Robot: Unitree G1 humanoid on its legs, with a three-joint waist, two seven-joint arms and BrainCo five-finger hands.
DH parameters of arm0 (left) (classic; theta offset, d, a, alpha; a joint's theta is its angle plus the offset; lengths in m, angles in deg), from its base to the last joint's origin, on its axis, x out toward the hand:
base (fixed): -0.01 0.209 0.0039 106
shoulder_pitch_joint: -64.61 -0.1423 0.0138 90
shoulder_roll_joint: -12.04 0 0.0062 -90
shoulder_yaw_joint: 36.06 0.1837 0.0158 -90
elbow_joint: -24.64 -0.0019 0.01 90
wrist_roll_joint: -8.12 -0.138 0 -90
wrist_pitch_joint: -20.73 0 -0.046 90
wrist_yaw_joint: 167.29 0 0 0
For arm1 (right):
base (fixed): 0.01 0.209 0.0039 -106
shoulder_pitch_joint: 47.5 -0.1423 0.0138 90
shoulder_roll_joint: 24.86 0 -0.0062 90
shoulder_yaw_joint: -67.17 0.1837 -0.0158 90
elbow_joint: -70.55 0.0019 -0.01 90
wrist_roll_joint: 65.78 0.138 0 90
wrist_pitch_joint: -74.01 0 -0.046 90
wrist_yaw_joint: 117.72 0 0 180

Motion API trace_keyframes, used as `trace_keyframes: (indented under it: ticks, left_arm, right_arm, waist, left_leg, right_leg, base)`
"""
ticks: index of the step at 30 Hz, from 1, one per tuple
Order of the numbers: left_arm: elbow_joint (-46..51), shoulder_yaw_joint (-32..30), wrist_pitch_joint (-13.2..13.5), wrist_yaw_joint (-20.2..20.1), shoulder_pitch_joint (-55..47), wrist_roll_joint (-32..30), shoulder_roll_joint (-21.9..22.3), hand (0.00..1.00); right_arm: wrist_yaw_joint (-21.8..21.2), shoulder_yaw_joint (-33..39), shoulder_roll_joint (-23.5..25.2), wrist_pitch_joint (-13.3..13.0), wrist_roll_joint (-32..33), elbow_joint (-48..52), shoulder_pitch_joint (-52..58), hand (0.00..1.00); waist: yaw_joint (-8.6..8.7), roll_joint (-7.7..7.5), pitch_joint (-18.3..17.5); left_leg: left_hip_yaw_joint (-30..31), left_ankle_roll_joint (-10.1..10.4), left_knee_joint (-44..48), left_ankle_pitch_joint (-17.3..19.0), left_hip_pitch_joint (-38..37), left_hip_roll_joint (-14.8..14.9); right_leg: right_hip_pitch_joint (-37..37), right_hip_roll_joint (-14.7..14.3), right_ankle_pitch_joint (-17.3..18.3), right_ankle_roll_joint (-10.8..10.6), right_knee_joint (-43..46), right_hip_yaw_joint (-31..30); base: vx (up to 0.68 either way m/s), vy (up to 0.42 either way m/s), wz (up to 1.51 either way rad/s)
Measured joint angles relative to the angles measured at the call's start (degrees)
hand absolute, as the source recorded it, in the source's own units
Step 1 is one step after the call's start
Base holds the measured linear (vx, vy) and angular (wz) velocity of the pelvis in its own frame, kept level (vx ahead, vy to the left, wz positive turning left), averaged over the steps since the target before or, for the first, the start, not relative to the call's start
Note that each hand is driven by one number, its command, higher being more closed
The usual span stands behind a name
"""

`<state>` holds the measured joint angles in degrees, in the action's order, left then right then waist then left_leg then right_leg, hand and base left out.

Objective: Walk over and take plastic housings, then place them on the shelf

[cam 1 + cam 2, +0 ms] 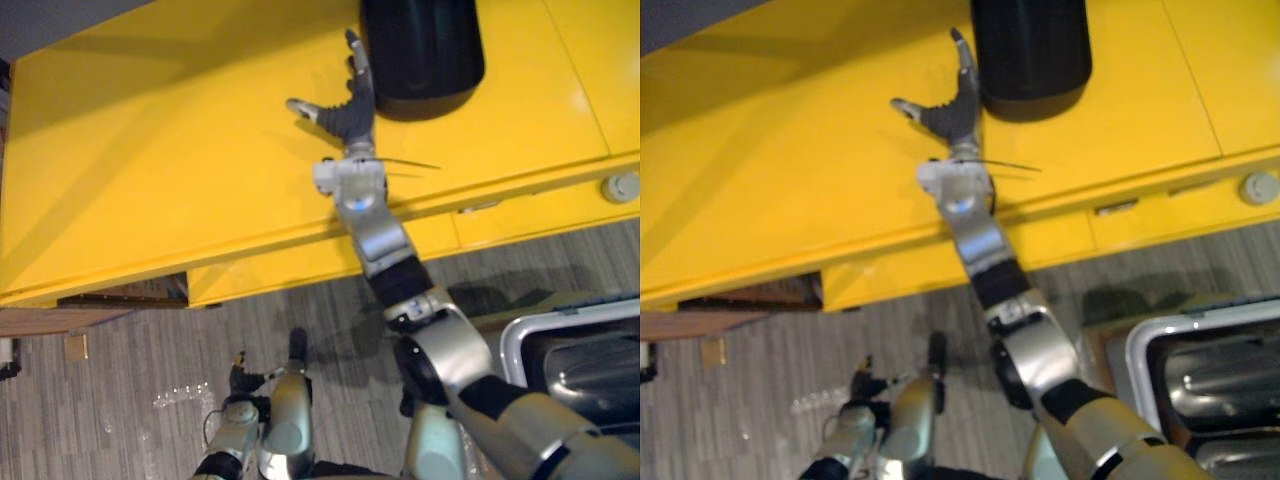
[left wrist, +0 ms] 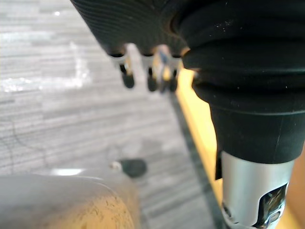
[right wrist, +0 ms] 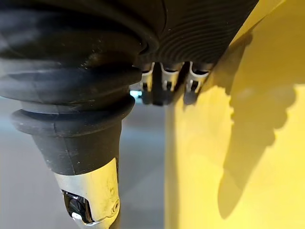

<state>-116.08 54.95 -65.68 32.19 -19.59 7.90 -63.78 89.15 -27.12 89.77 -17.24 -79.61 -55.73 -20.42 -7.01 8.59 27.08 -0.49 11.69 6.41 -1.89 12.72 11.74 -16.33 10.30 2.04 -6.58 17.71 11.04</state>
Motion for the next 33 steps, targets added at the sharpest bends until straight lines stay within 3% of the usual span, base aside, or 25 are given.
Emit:
trace_keyframes:
  ticks: [16, 33]
  left_arm:
    - [-0.03, 0.34, 0.0, 0.02, -0.14, -0.2, 0.03, 0.0]
    - [0.04, 1.85, 0.01, 0.06, -0.19, -0.26, 0.02, 0.0]
  right_arm:
    - [3.13, 0.4, -0.04, -0.03, -1.59, 1.7, 1.19, 0.0]
    - [3.1, 0.68, -0.09, 0.02, -2.76, 2.24, 1.73, 0.0]
  waist:
    - [0.5, 0.0, 0.0]
    - [1.53, 0.0, 0.0]
  left_leg:
    - [0.0, -0.11, -1.18, -0.39, -0.61, -0.57]
    - [0.08, -0.16, -1.93, -0.86, -0.77, -0.6]
  right_leg:
    - [0.38, 0.45, -0.03, -0.1, -0.33, 0.12]
    - [0.4, 0.51, -0.04, -0.1, -0.34, 0.36]
  base:
    - [0.0, 0.002, 0.01]
    - [0.0, 0.001, 0.0]
